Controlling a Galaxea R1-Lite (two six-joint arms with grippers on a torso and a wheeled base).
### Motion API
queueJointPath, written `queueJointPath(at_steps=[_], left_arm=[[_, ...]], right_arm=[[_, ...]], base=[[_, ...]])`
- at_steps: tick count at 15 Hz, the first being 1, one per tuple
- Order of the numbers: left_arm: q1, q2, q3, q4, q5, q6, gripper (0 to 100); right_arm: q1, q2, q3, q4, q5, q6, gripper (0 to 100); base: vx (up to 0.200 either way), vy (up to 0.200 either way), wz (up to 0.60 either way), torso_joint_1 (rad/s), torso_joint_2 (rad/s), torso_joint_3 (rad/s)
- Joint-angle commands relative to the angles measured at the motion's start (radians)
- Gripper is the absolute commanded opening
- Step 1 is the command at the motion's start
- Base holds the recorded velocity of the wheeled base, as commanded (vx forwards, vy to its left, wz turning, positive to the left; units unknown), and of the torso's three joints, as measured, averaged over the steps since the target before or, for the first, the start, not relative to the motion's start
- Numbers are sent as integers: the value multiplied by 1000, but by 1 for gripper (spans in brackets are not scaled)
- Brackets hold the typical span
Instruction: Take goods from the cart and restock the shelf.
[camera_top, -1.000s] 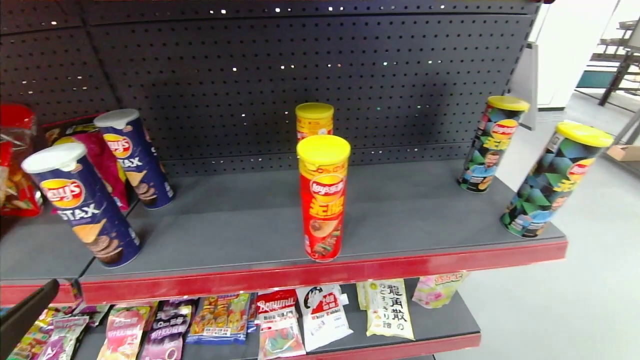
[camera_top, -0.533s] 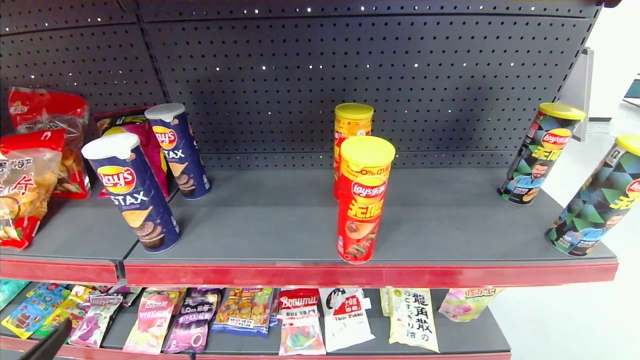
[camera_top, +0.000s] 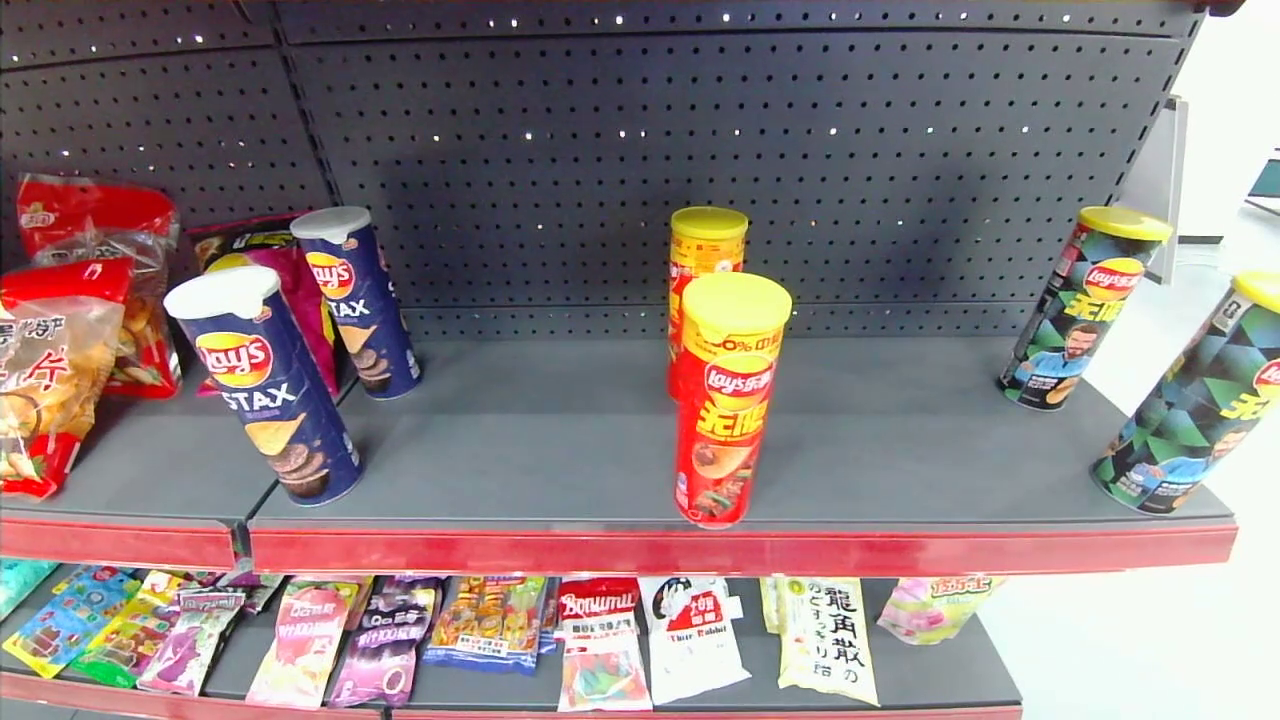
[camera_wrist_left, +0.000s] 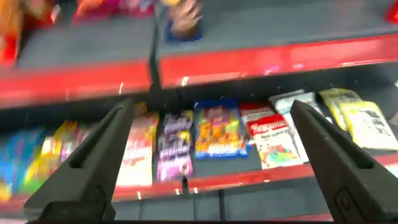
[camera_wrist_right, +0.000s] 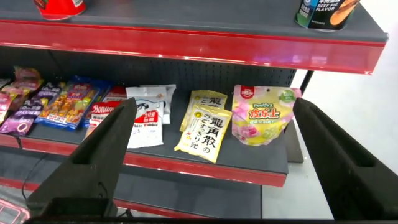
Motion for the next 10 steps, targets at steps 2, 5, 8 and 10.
queueJointPath(at_steps=[2,5,8,10], left_arm=[[0,-56,15,36,57,-33,100],[-1,-54,15,36,53,-32,100],[-7,-57,15,38,27,-30,100],[-92,-97,15,35,28,-30,100]], right_arm=[[0,1,0,0,-1,0,100],[0,0,0,0,1,-8,100],[2,0,0,-1,19,-8,100],[17,33,-105,-26,56,-7,100]], base=[[0,0,0,0,0,0],[0,0,0,0,0,0],[0,0,0,0,0,0],[0,0,0,0,0,0]])
